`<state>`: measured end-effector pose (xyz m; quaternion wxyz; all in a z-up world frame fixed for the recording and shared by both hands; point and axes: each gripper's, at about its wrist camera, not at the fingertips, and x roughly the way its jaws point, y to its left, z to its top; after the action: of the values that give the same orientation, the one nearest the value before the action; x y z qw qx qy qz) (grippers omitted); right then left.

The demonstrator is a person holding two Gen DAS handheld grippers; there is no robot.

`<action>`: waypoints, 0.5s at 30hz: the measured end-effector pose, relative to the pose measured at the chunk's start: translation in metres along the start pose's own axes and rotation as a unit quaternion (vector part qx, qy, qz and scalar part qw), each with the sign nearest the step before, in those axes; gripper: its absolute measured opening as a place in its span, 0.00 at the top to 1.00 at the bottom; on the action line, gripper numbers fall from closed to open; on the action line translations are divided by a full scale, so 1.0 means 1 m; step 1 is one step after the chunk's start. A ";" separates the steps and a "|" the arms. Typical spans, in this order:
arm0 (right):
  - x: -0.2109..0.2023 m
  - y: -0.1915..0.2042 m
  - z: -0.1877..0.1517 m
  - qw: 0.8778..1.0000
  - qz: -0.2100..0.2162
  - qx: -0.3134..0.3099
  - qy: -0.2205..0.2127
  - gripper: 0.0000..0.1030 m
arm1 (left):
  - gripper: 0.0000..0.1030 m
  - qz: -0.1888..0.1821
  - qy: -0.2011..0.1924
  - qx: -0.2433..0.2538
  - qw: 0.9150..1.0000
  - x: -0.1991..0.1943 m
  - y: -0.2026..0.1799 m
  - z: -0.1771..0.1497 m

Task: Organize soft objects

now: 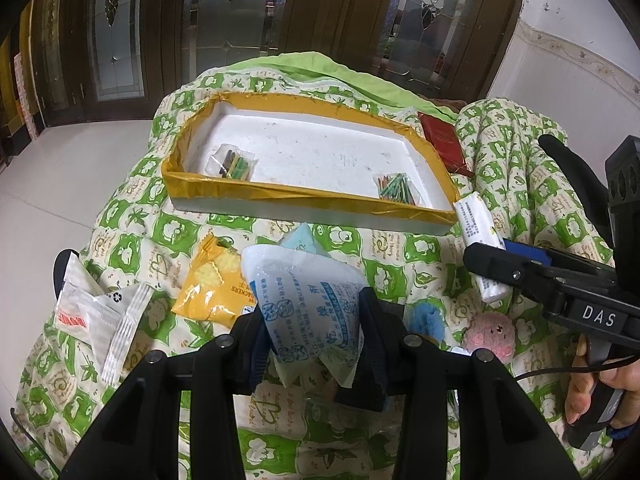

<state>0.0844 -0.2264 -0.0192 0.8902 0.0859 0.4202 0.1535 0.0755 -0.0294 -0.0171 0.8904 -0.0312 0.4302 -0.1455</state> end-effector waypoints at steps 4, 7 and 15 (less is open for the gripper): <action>-0.001 -0.003 0.002 1.000 -0.001 0.005 -0.001 0.42 | 0.61 0.000 -0.003 0.001 1.000 -0.001 0.000 0.005; -0.003 -0.003 0.002 1.000 -0.001 0.005 -0.003 0.42 | 0.61 0.001 -0.004 0.004 1.000 -0.002 -0.002 0.009; -0.006 -0.007 0.008 1.000 -0.004 0.009 -0.009 0.42 | 0.61 0.005 -0.004 0.014 1.000 0.000 -0.006 0.015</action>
<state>0.0886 -0.2354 -0.0118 0.8938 0.0938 0.4140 0.1447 0.0857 -0.0365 -0.0067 0.8931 -0.0176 0.4248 -0.1469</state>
